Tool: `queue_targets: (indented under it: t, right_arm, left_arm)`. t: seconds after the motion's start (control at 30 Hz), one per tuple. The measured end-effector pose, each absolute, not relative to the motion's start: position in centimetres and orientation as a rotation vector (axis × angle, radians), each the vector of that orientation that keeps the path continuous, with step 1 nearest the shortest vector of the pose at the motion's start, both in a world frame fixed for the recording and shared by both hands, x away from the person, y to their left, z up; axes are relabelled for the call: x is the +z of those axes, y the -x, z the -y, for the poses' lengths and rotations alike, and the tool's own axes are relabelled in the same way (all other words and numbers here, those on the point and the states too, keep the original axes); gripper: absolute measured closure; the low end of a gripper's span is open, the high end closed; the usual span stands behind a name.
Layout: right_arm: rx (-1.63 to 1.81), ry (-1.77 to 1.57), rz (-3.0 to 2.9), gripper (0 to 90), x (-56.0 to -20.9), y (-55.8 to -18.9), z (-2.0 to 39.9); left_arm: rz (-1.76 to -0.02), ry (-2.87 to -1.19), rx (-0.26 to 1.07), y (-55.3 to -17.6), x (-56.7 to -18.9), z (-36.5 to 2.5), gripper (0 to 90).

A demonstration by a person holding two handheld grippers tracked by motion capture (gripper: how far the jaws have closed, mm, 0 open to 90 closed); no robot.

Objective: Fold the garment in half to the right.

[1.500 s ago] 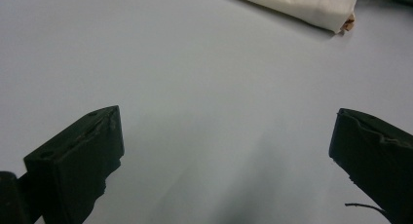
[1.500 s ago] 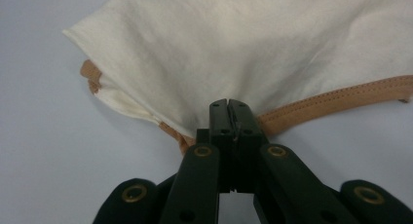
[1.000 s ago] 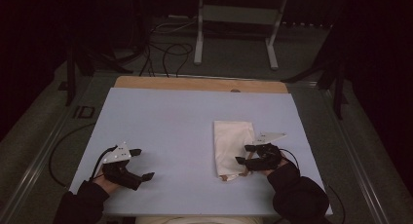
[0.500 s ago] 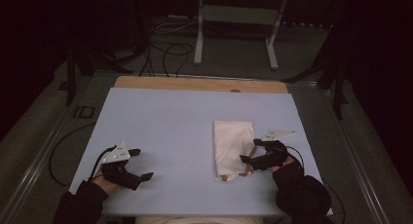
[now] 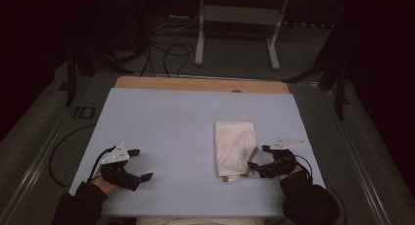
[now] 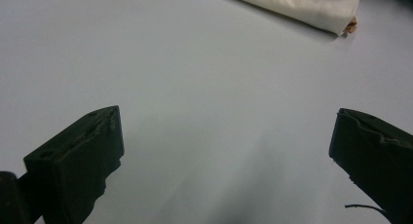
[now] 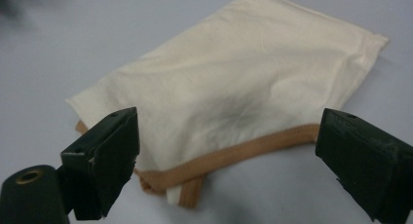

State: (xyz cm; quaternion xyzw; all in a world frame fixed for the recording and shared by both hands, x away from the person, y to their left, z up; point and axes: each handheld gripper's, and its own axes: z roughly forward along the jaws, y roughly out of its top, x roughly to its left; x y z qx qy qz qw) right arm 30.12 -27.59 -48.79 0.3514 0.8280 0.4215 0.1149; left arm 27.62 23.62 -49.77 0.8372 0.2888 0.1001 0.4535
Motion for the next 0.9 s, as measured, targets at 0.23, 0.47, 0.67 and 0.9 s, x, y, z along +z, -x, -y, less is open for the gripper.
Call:
queue_targets:
  t: [0.23, 0.47, 0.67, 0.9]
  right_arm:
    - [1.208, -1.070, -2.398, 8.8, -49.7, -29.0, 28.5]
    - [1.183, -1.081, -2.351, 8.9, -50.1, -28.0, 29.2]
    - [1.139, -1.102, -2.339, 8.9, -50.8, -27.1, 29.6]
    - [1.153, -1.130, -2.319, 8.9, -50.8, -27.2, 29.9]
  left_arm:
    - [-0.720, -2.063, 0.248, -27.6, -49.8, -23.8, 0.0]
    - [-0.731, -2.057, 0.251, -27.6, -49.7, -23.9, 0.0]
    - [-0.741, -2.050, 0.257, -27.7, -49.7, -24.0, 0.0]
    - [-0.741, -2.046, 0.263, -27.6, -49.6, -24.0, 0.0]
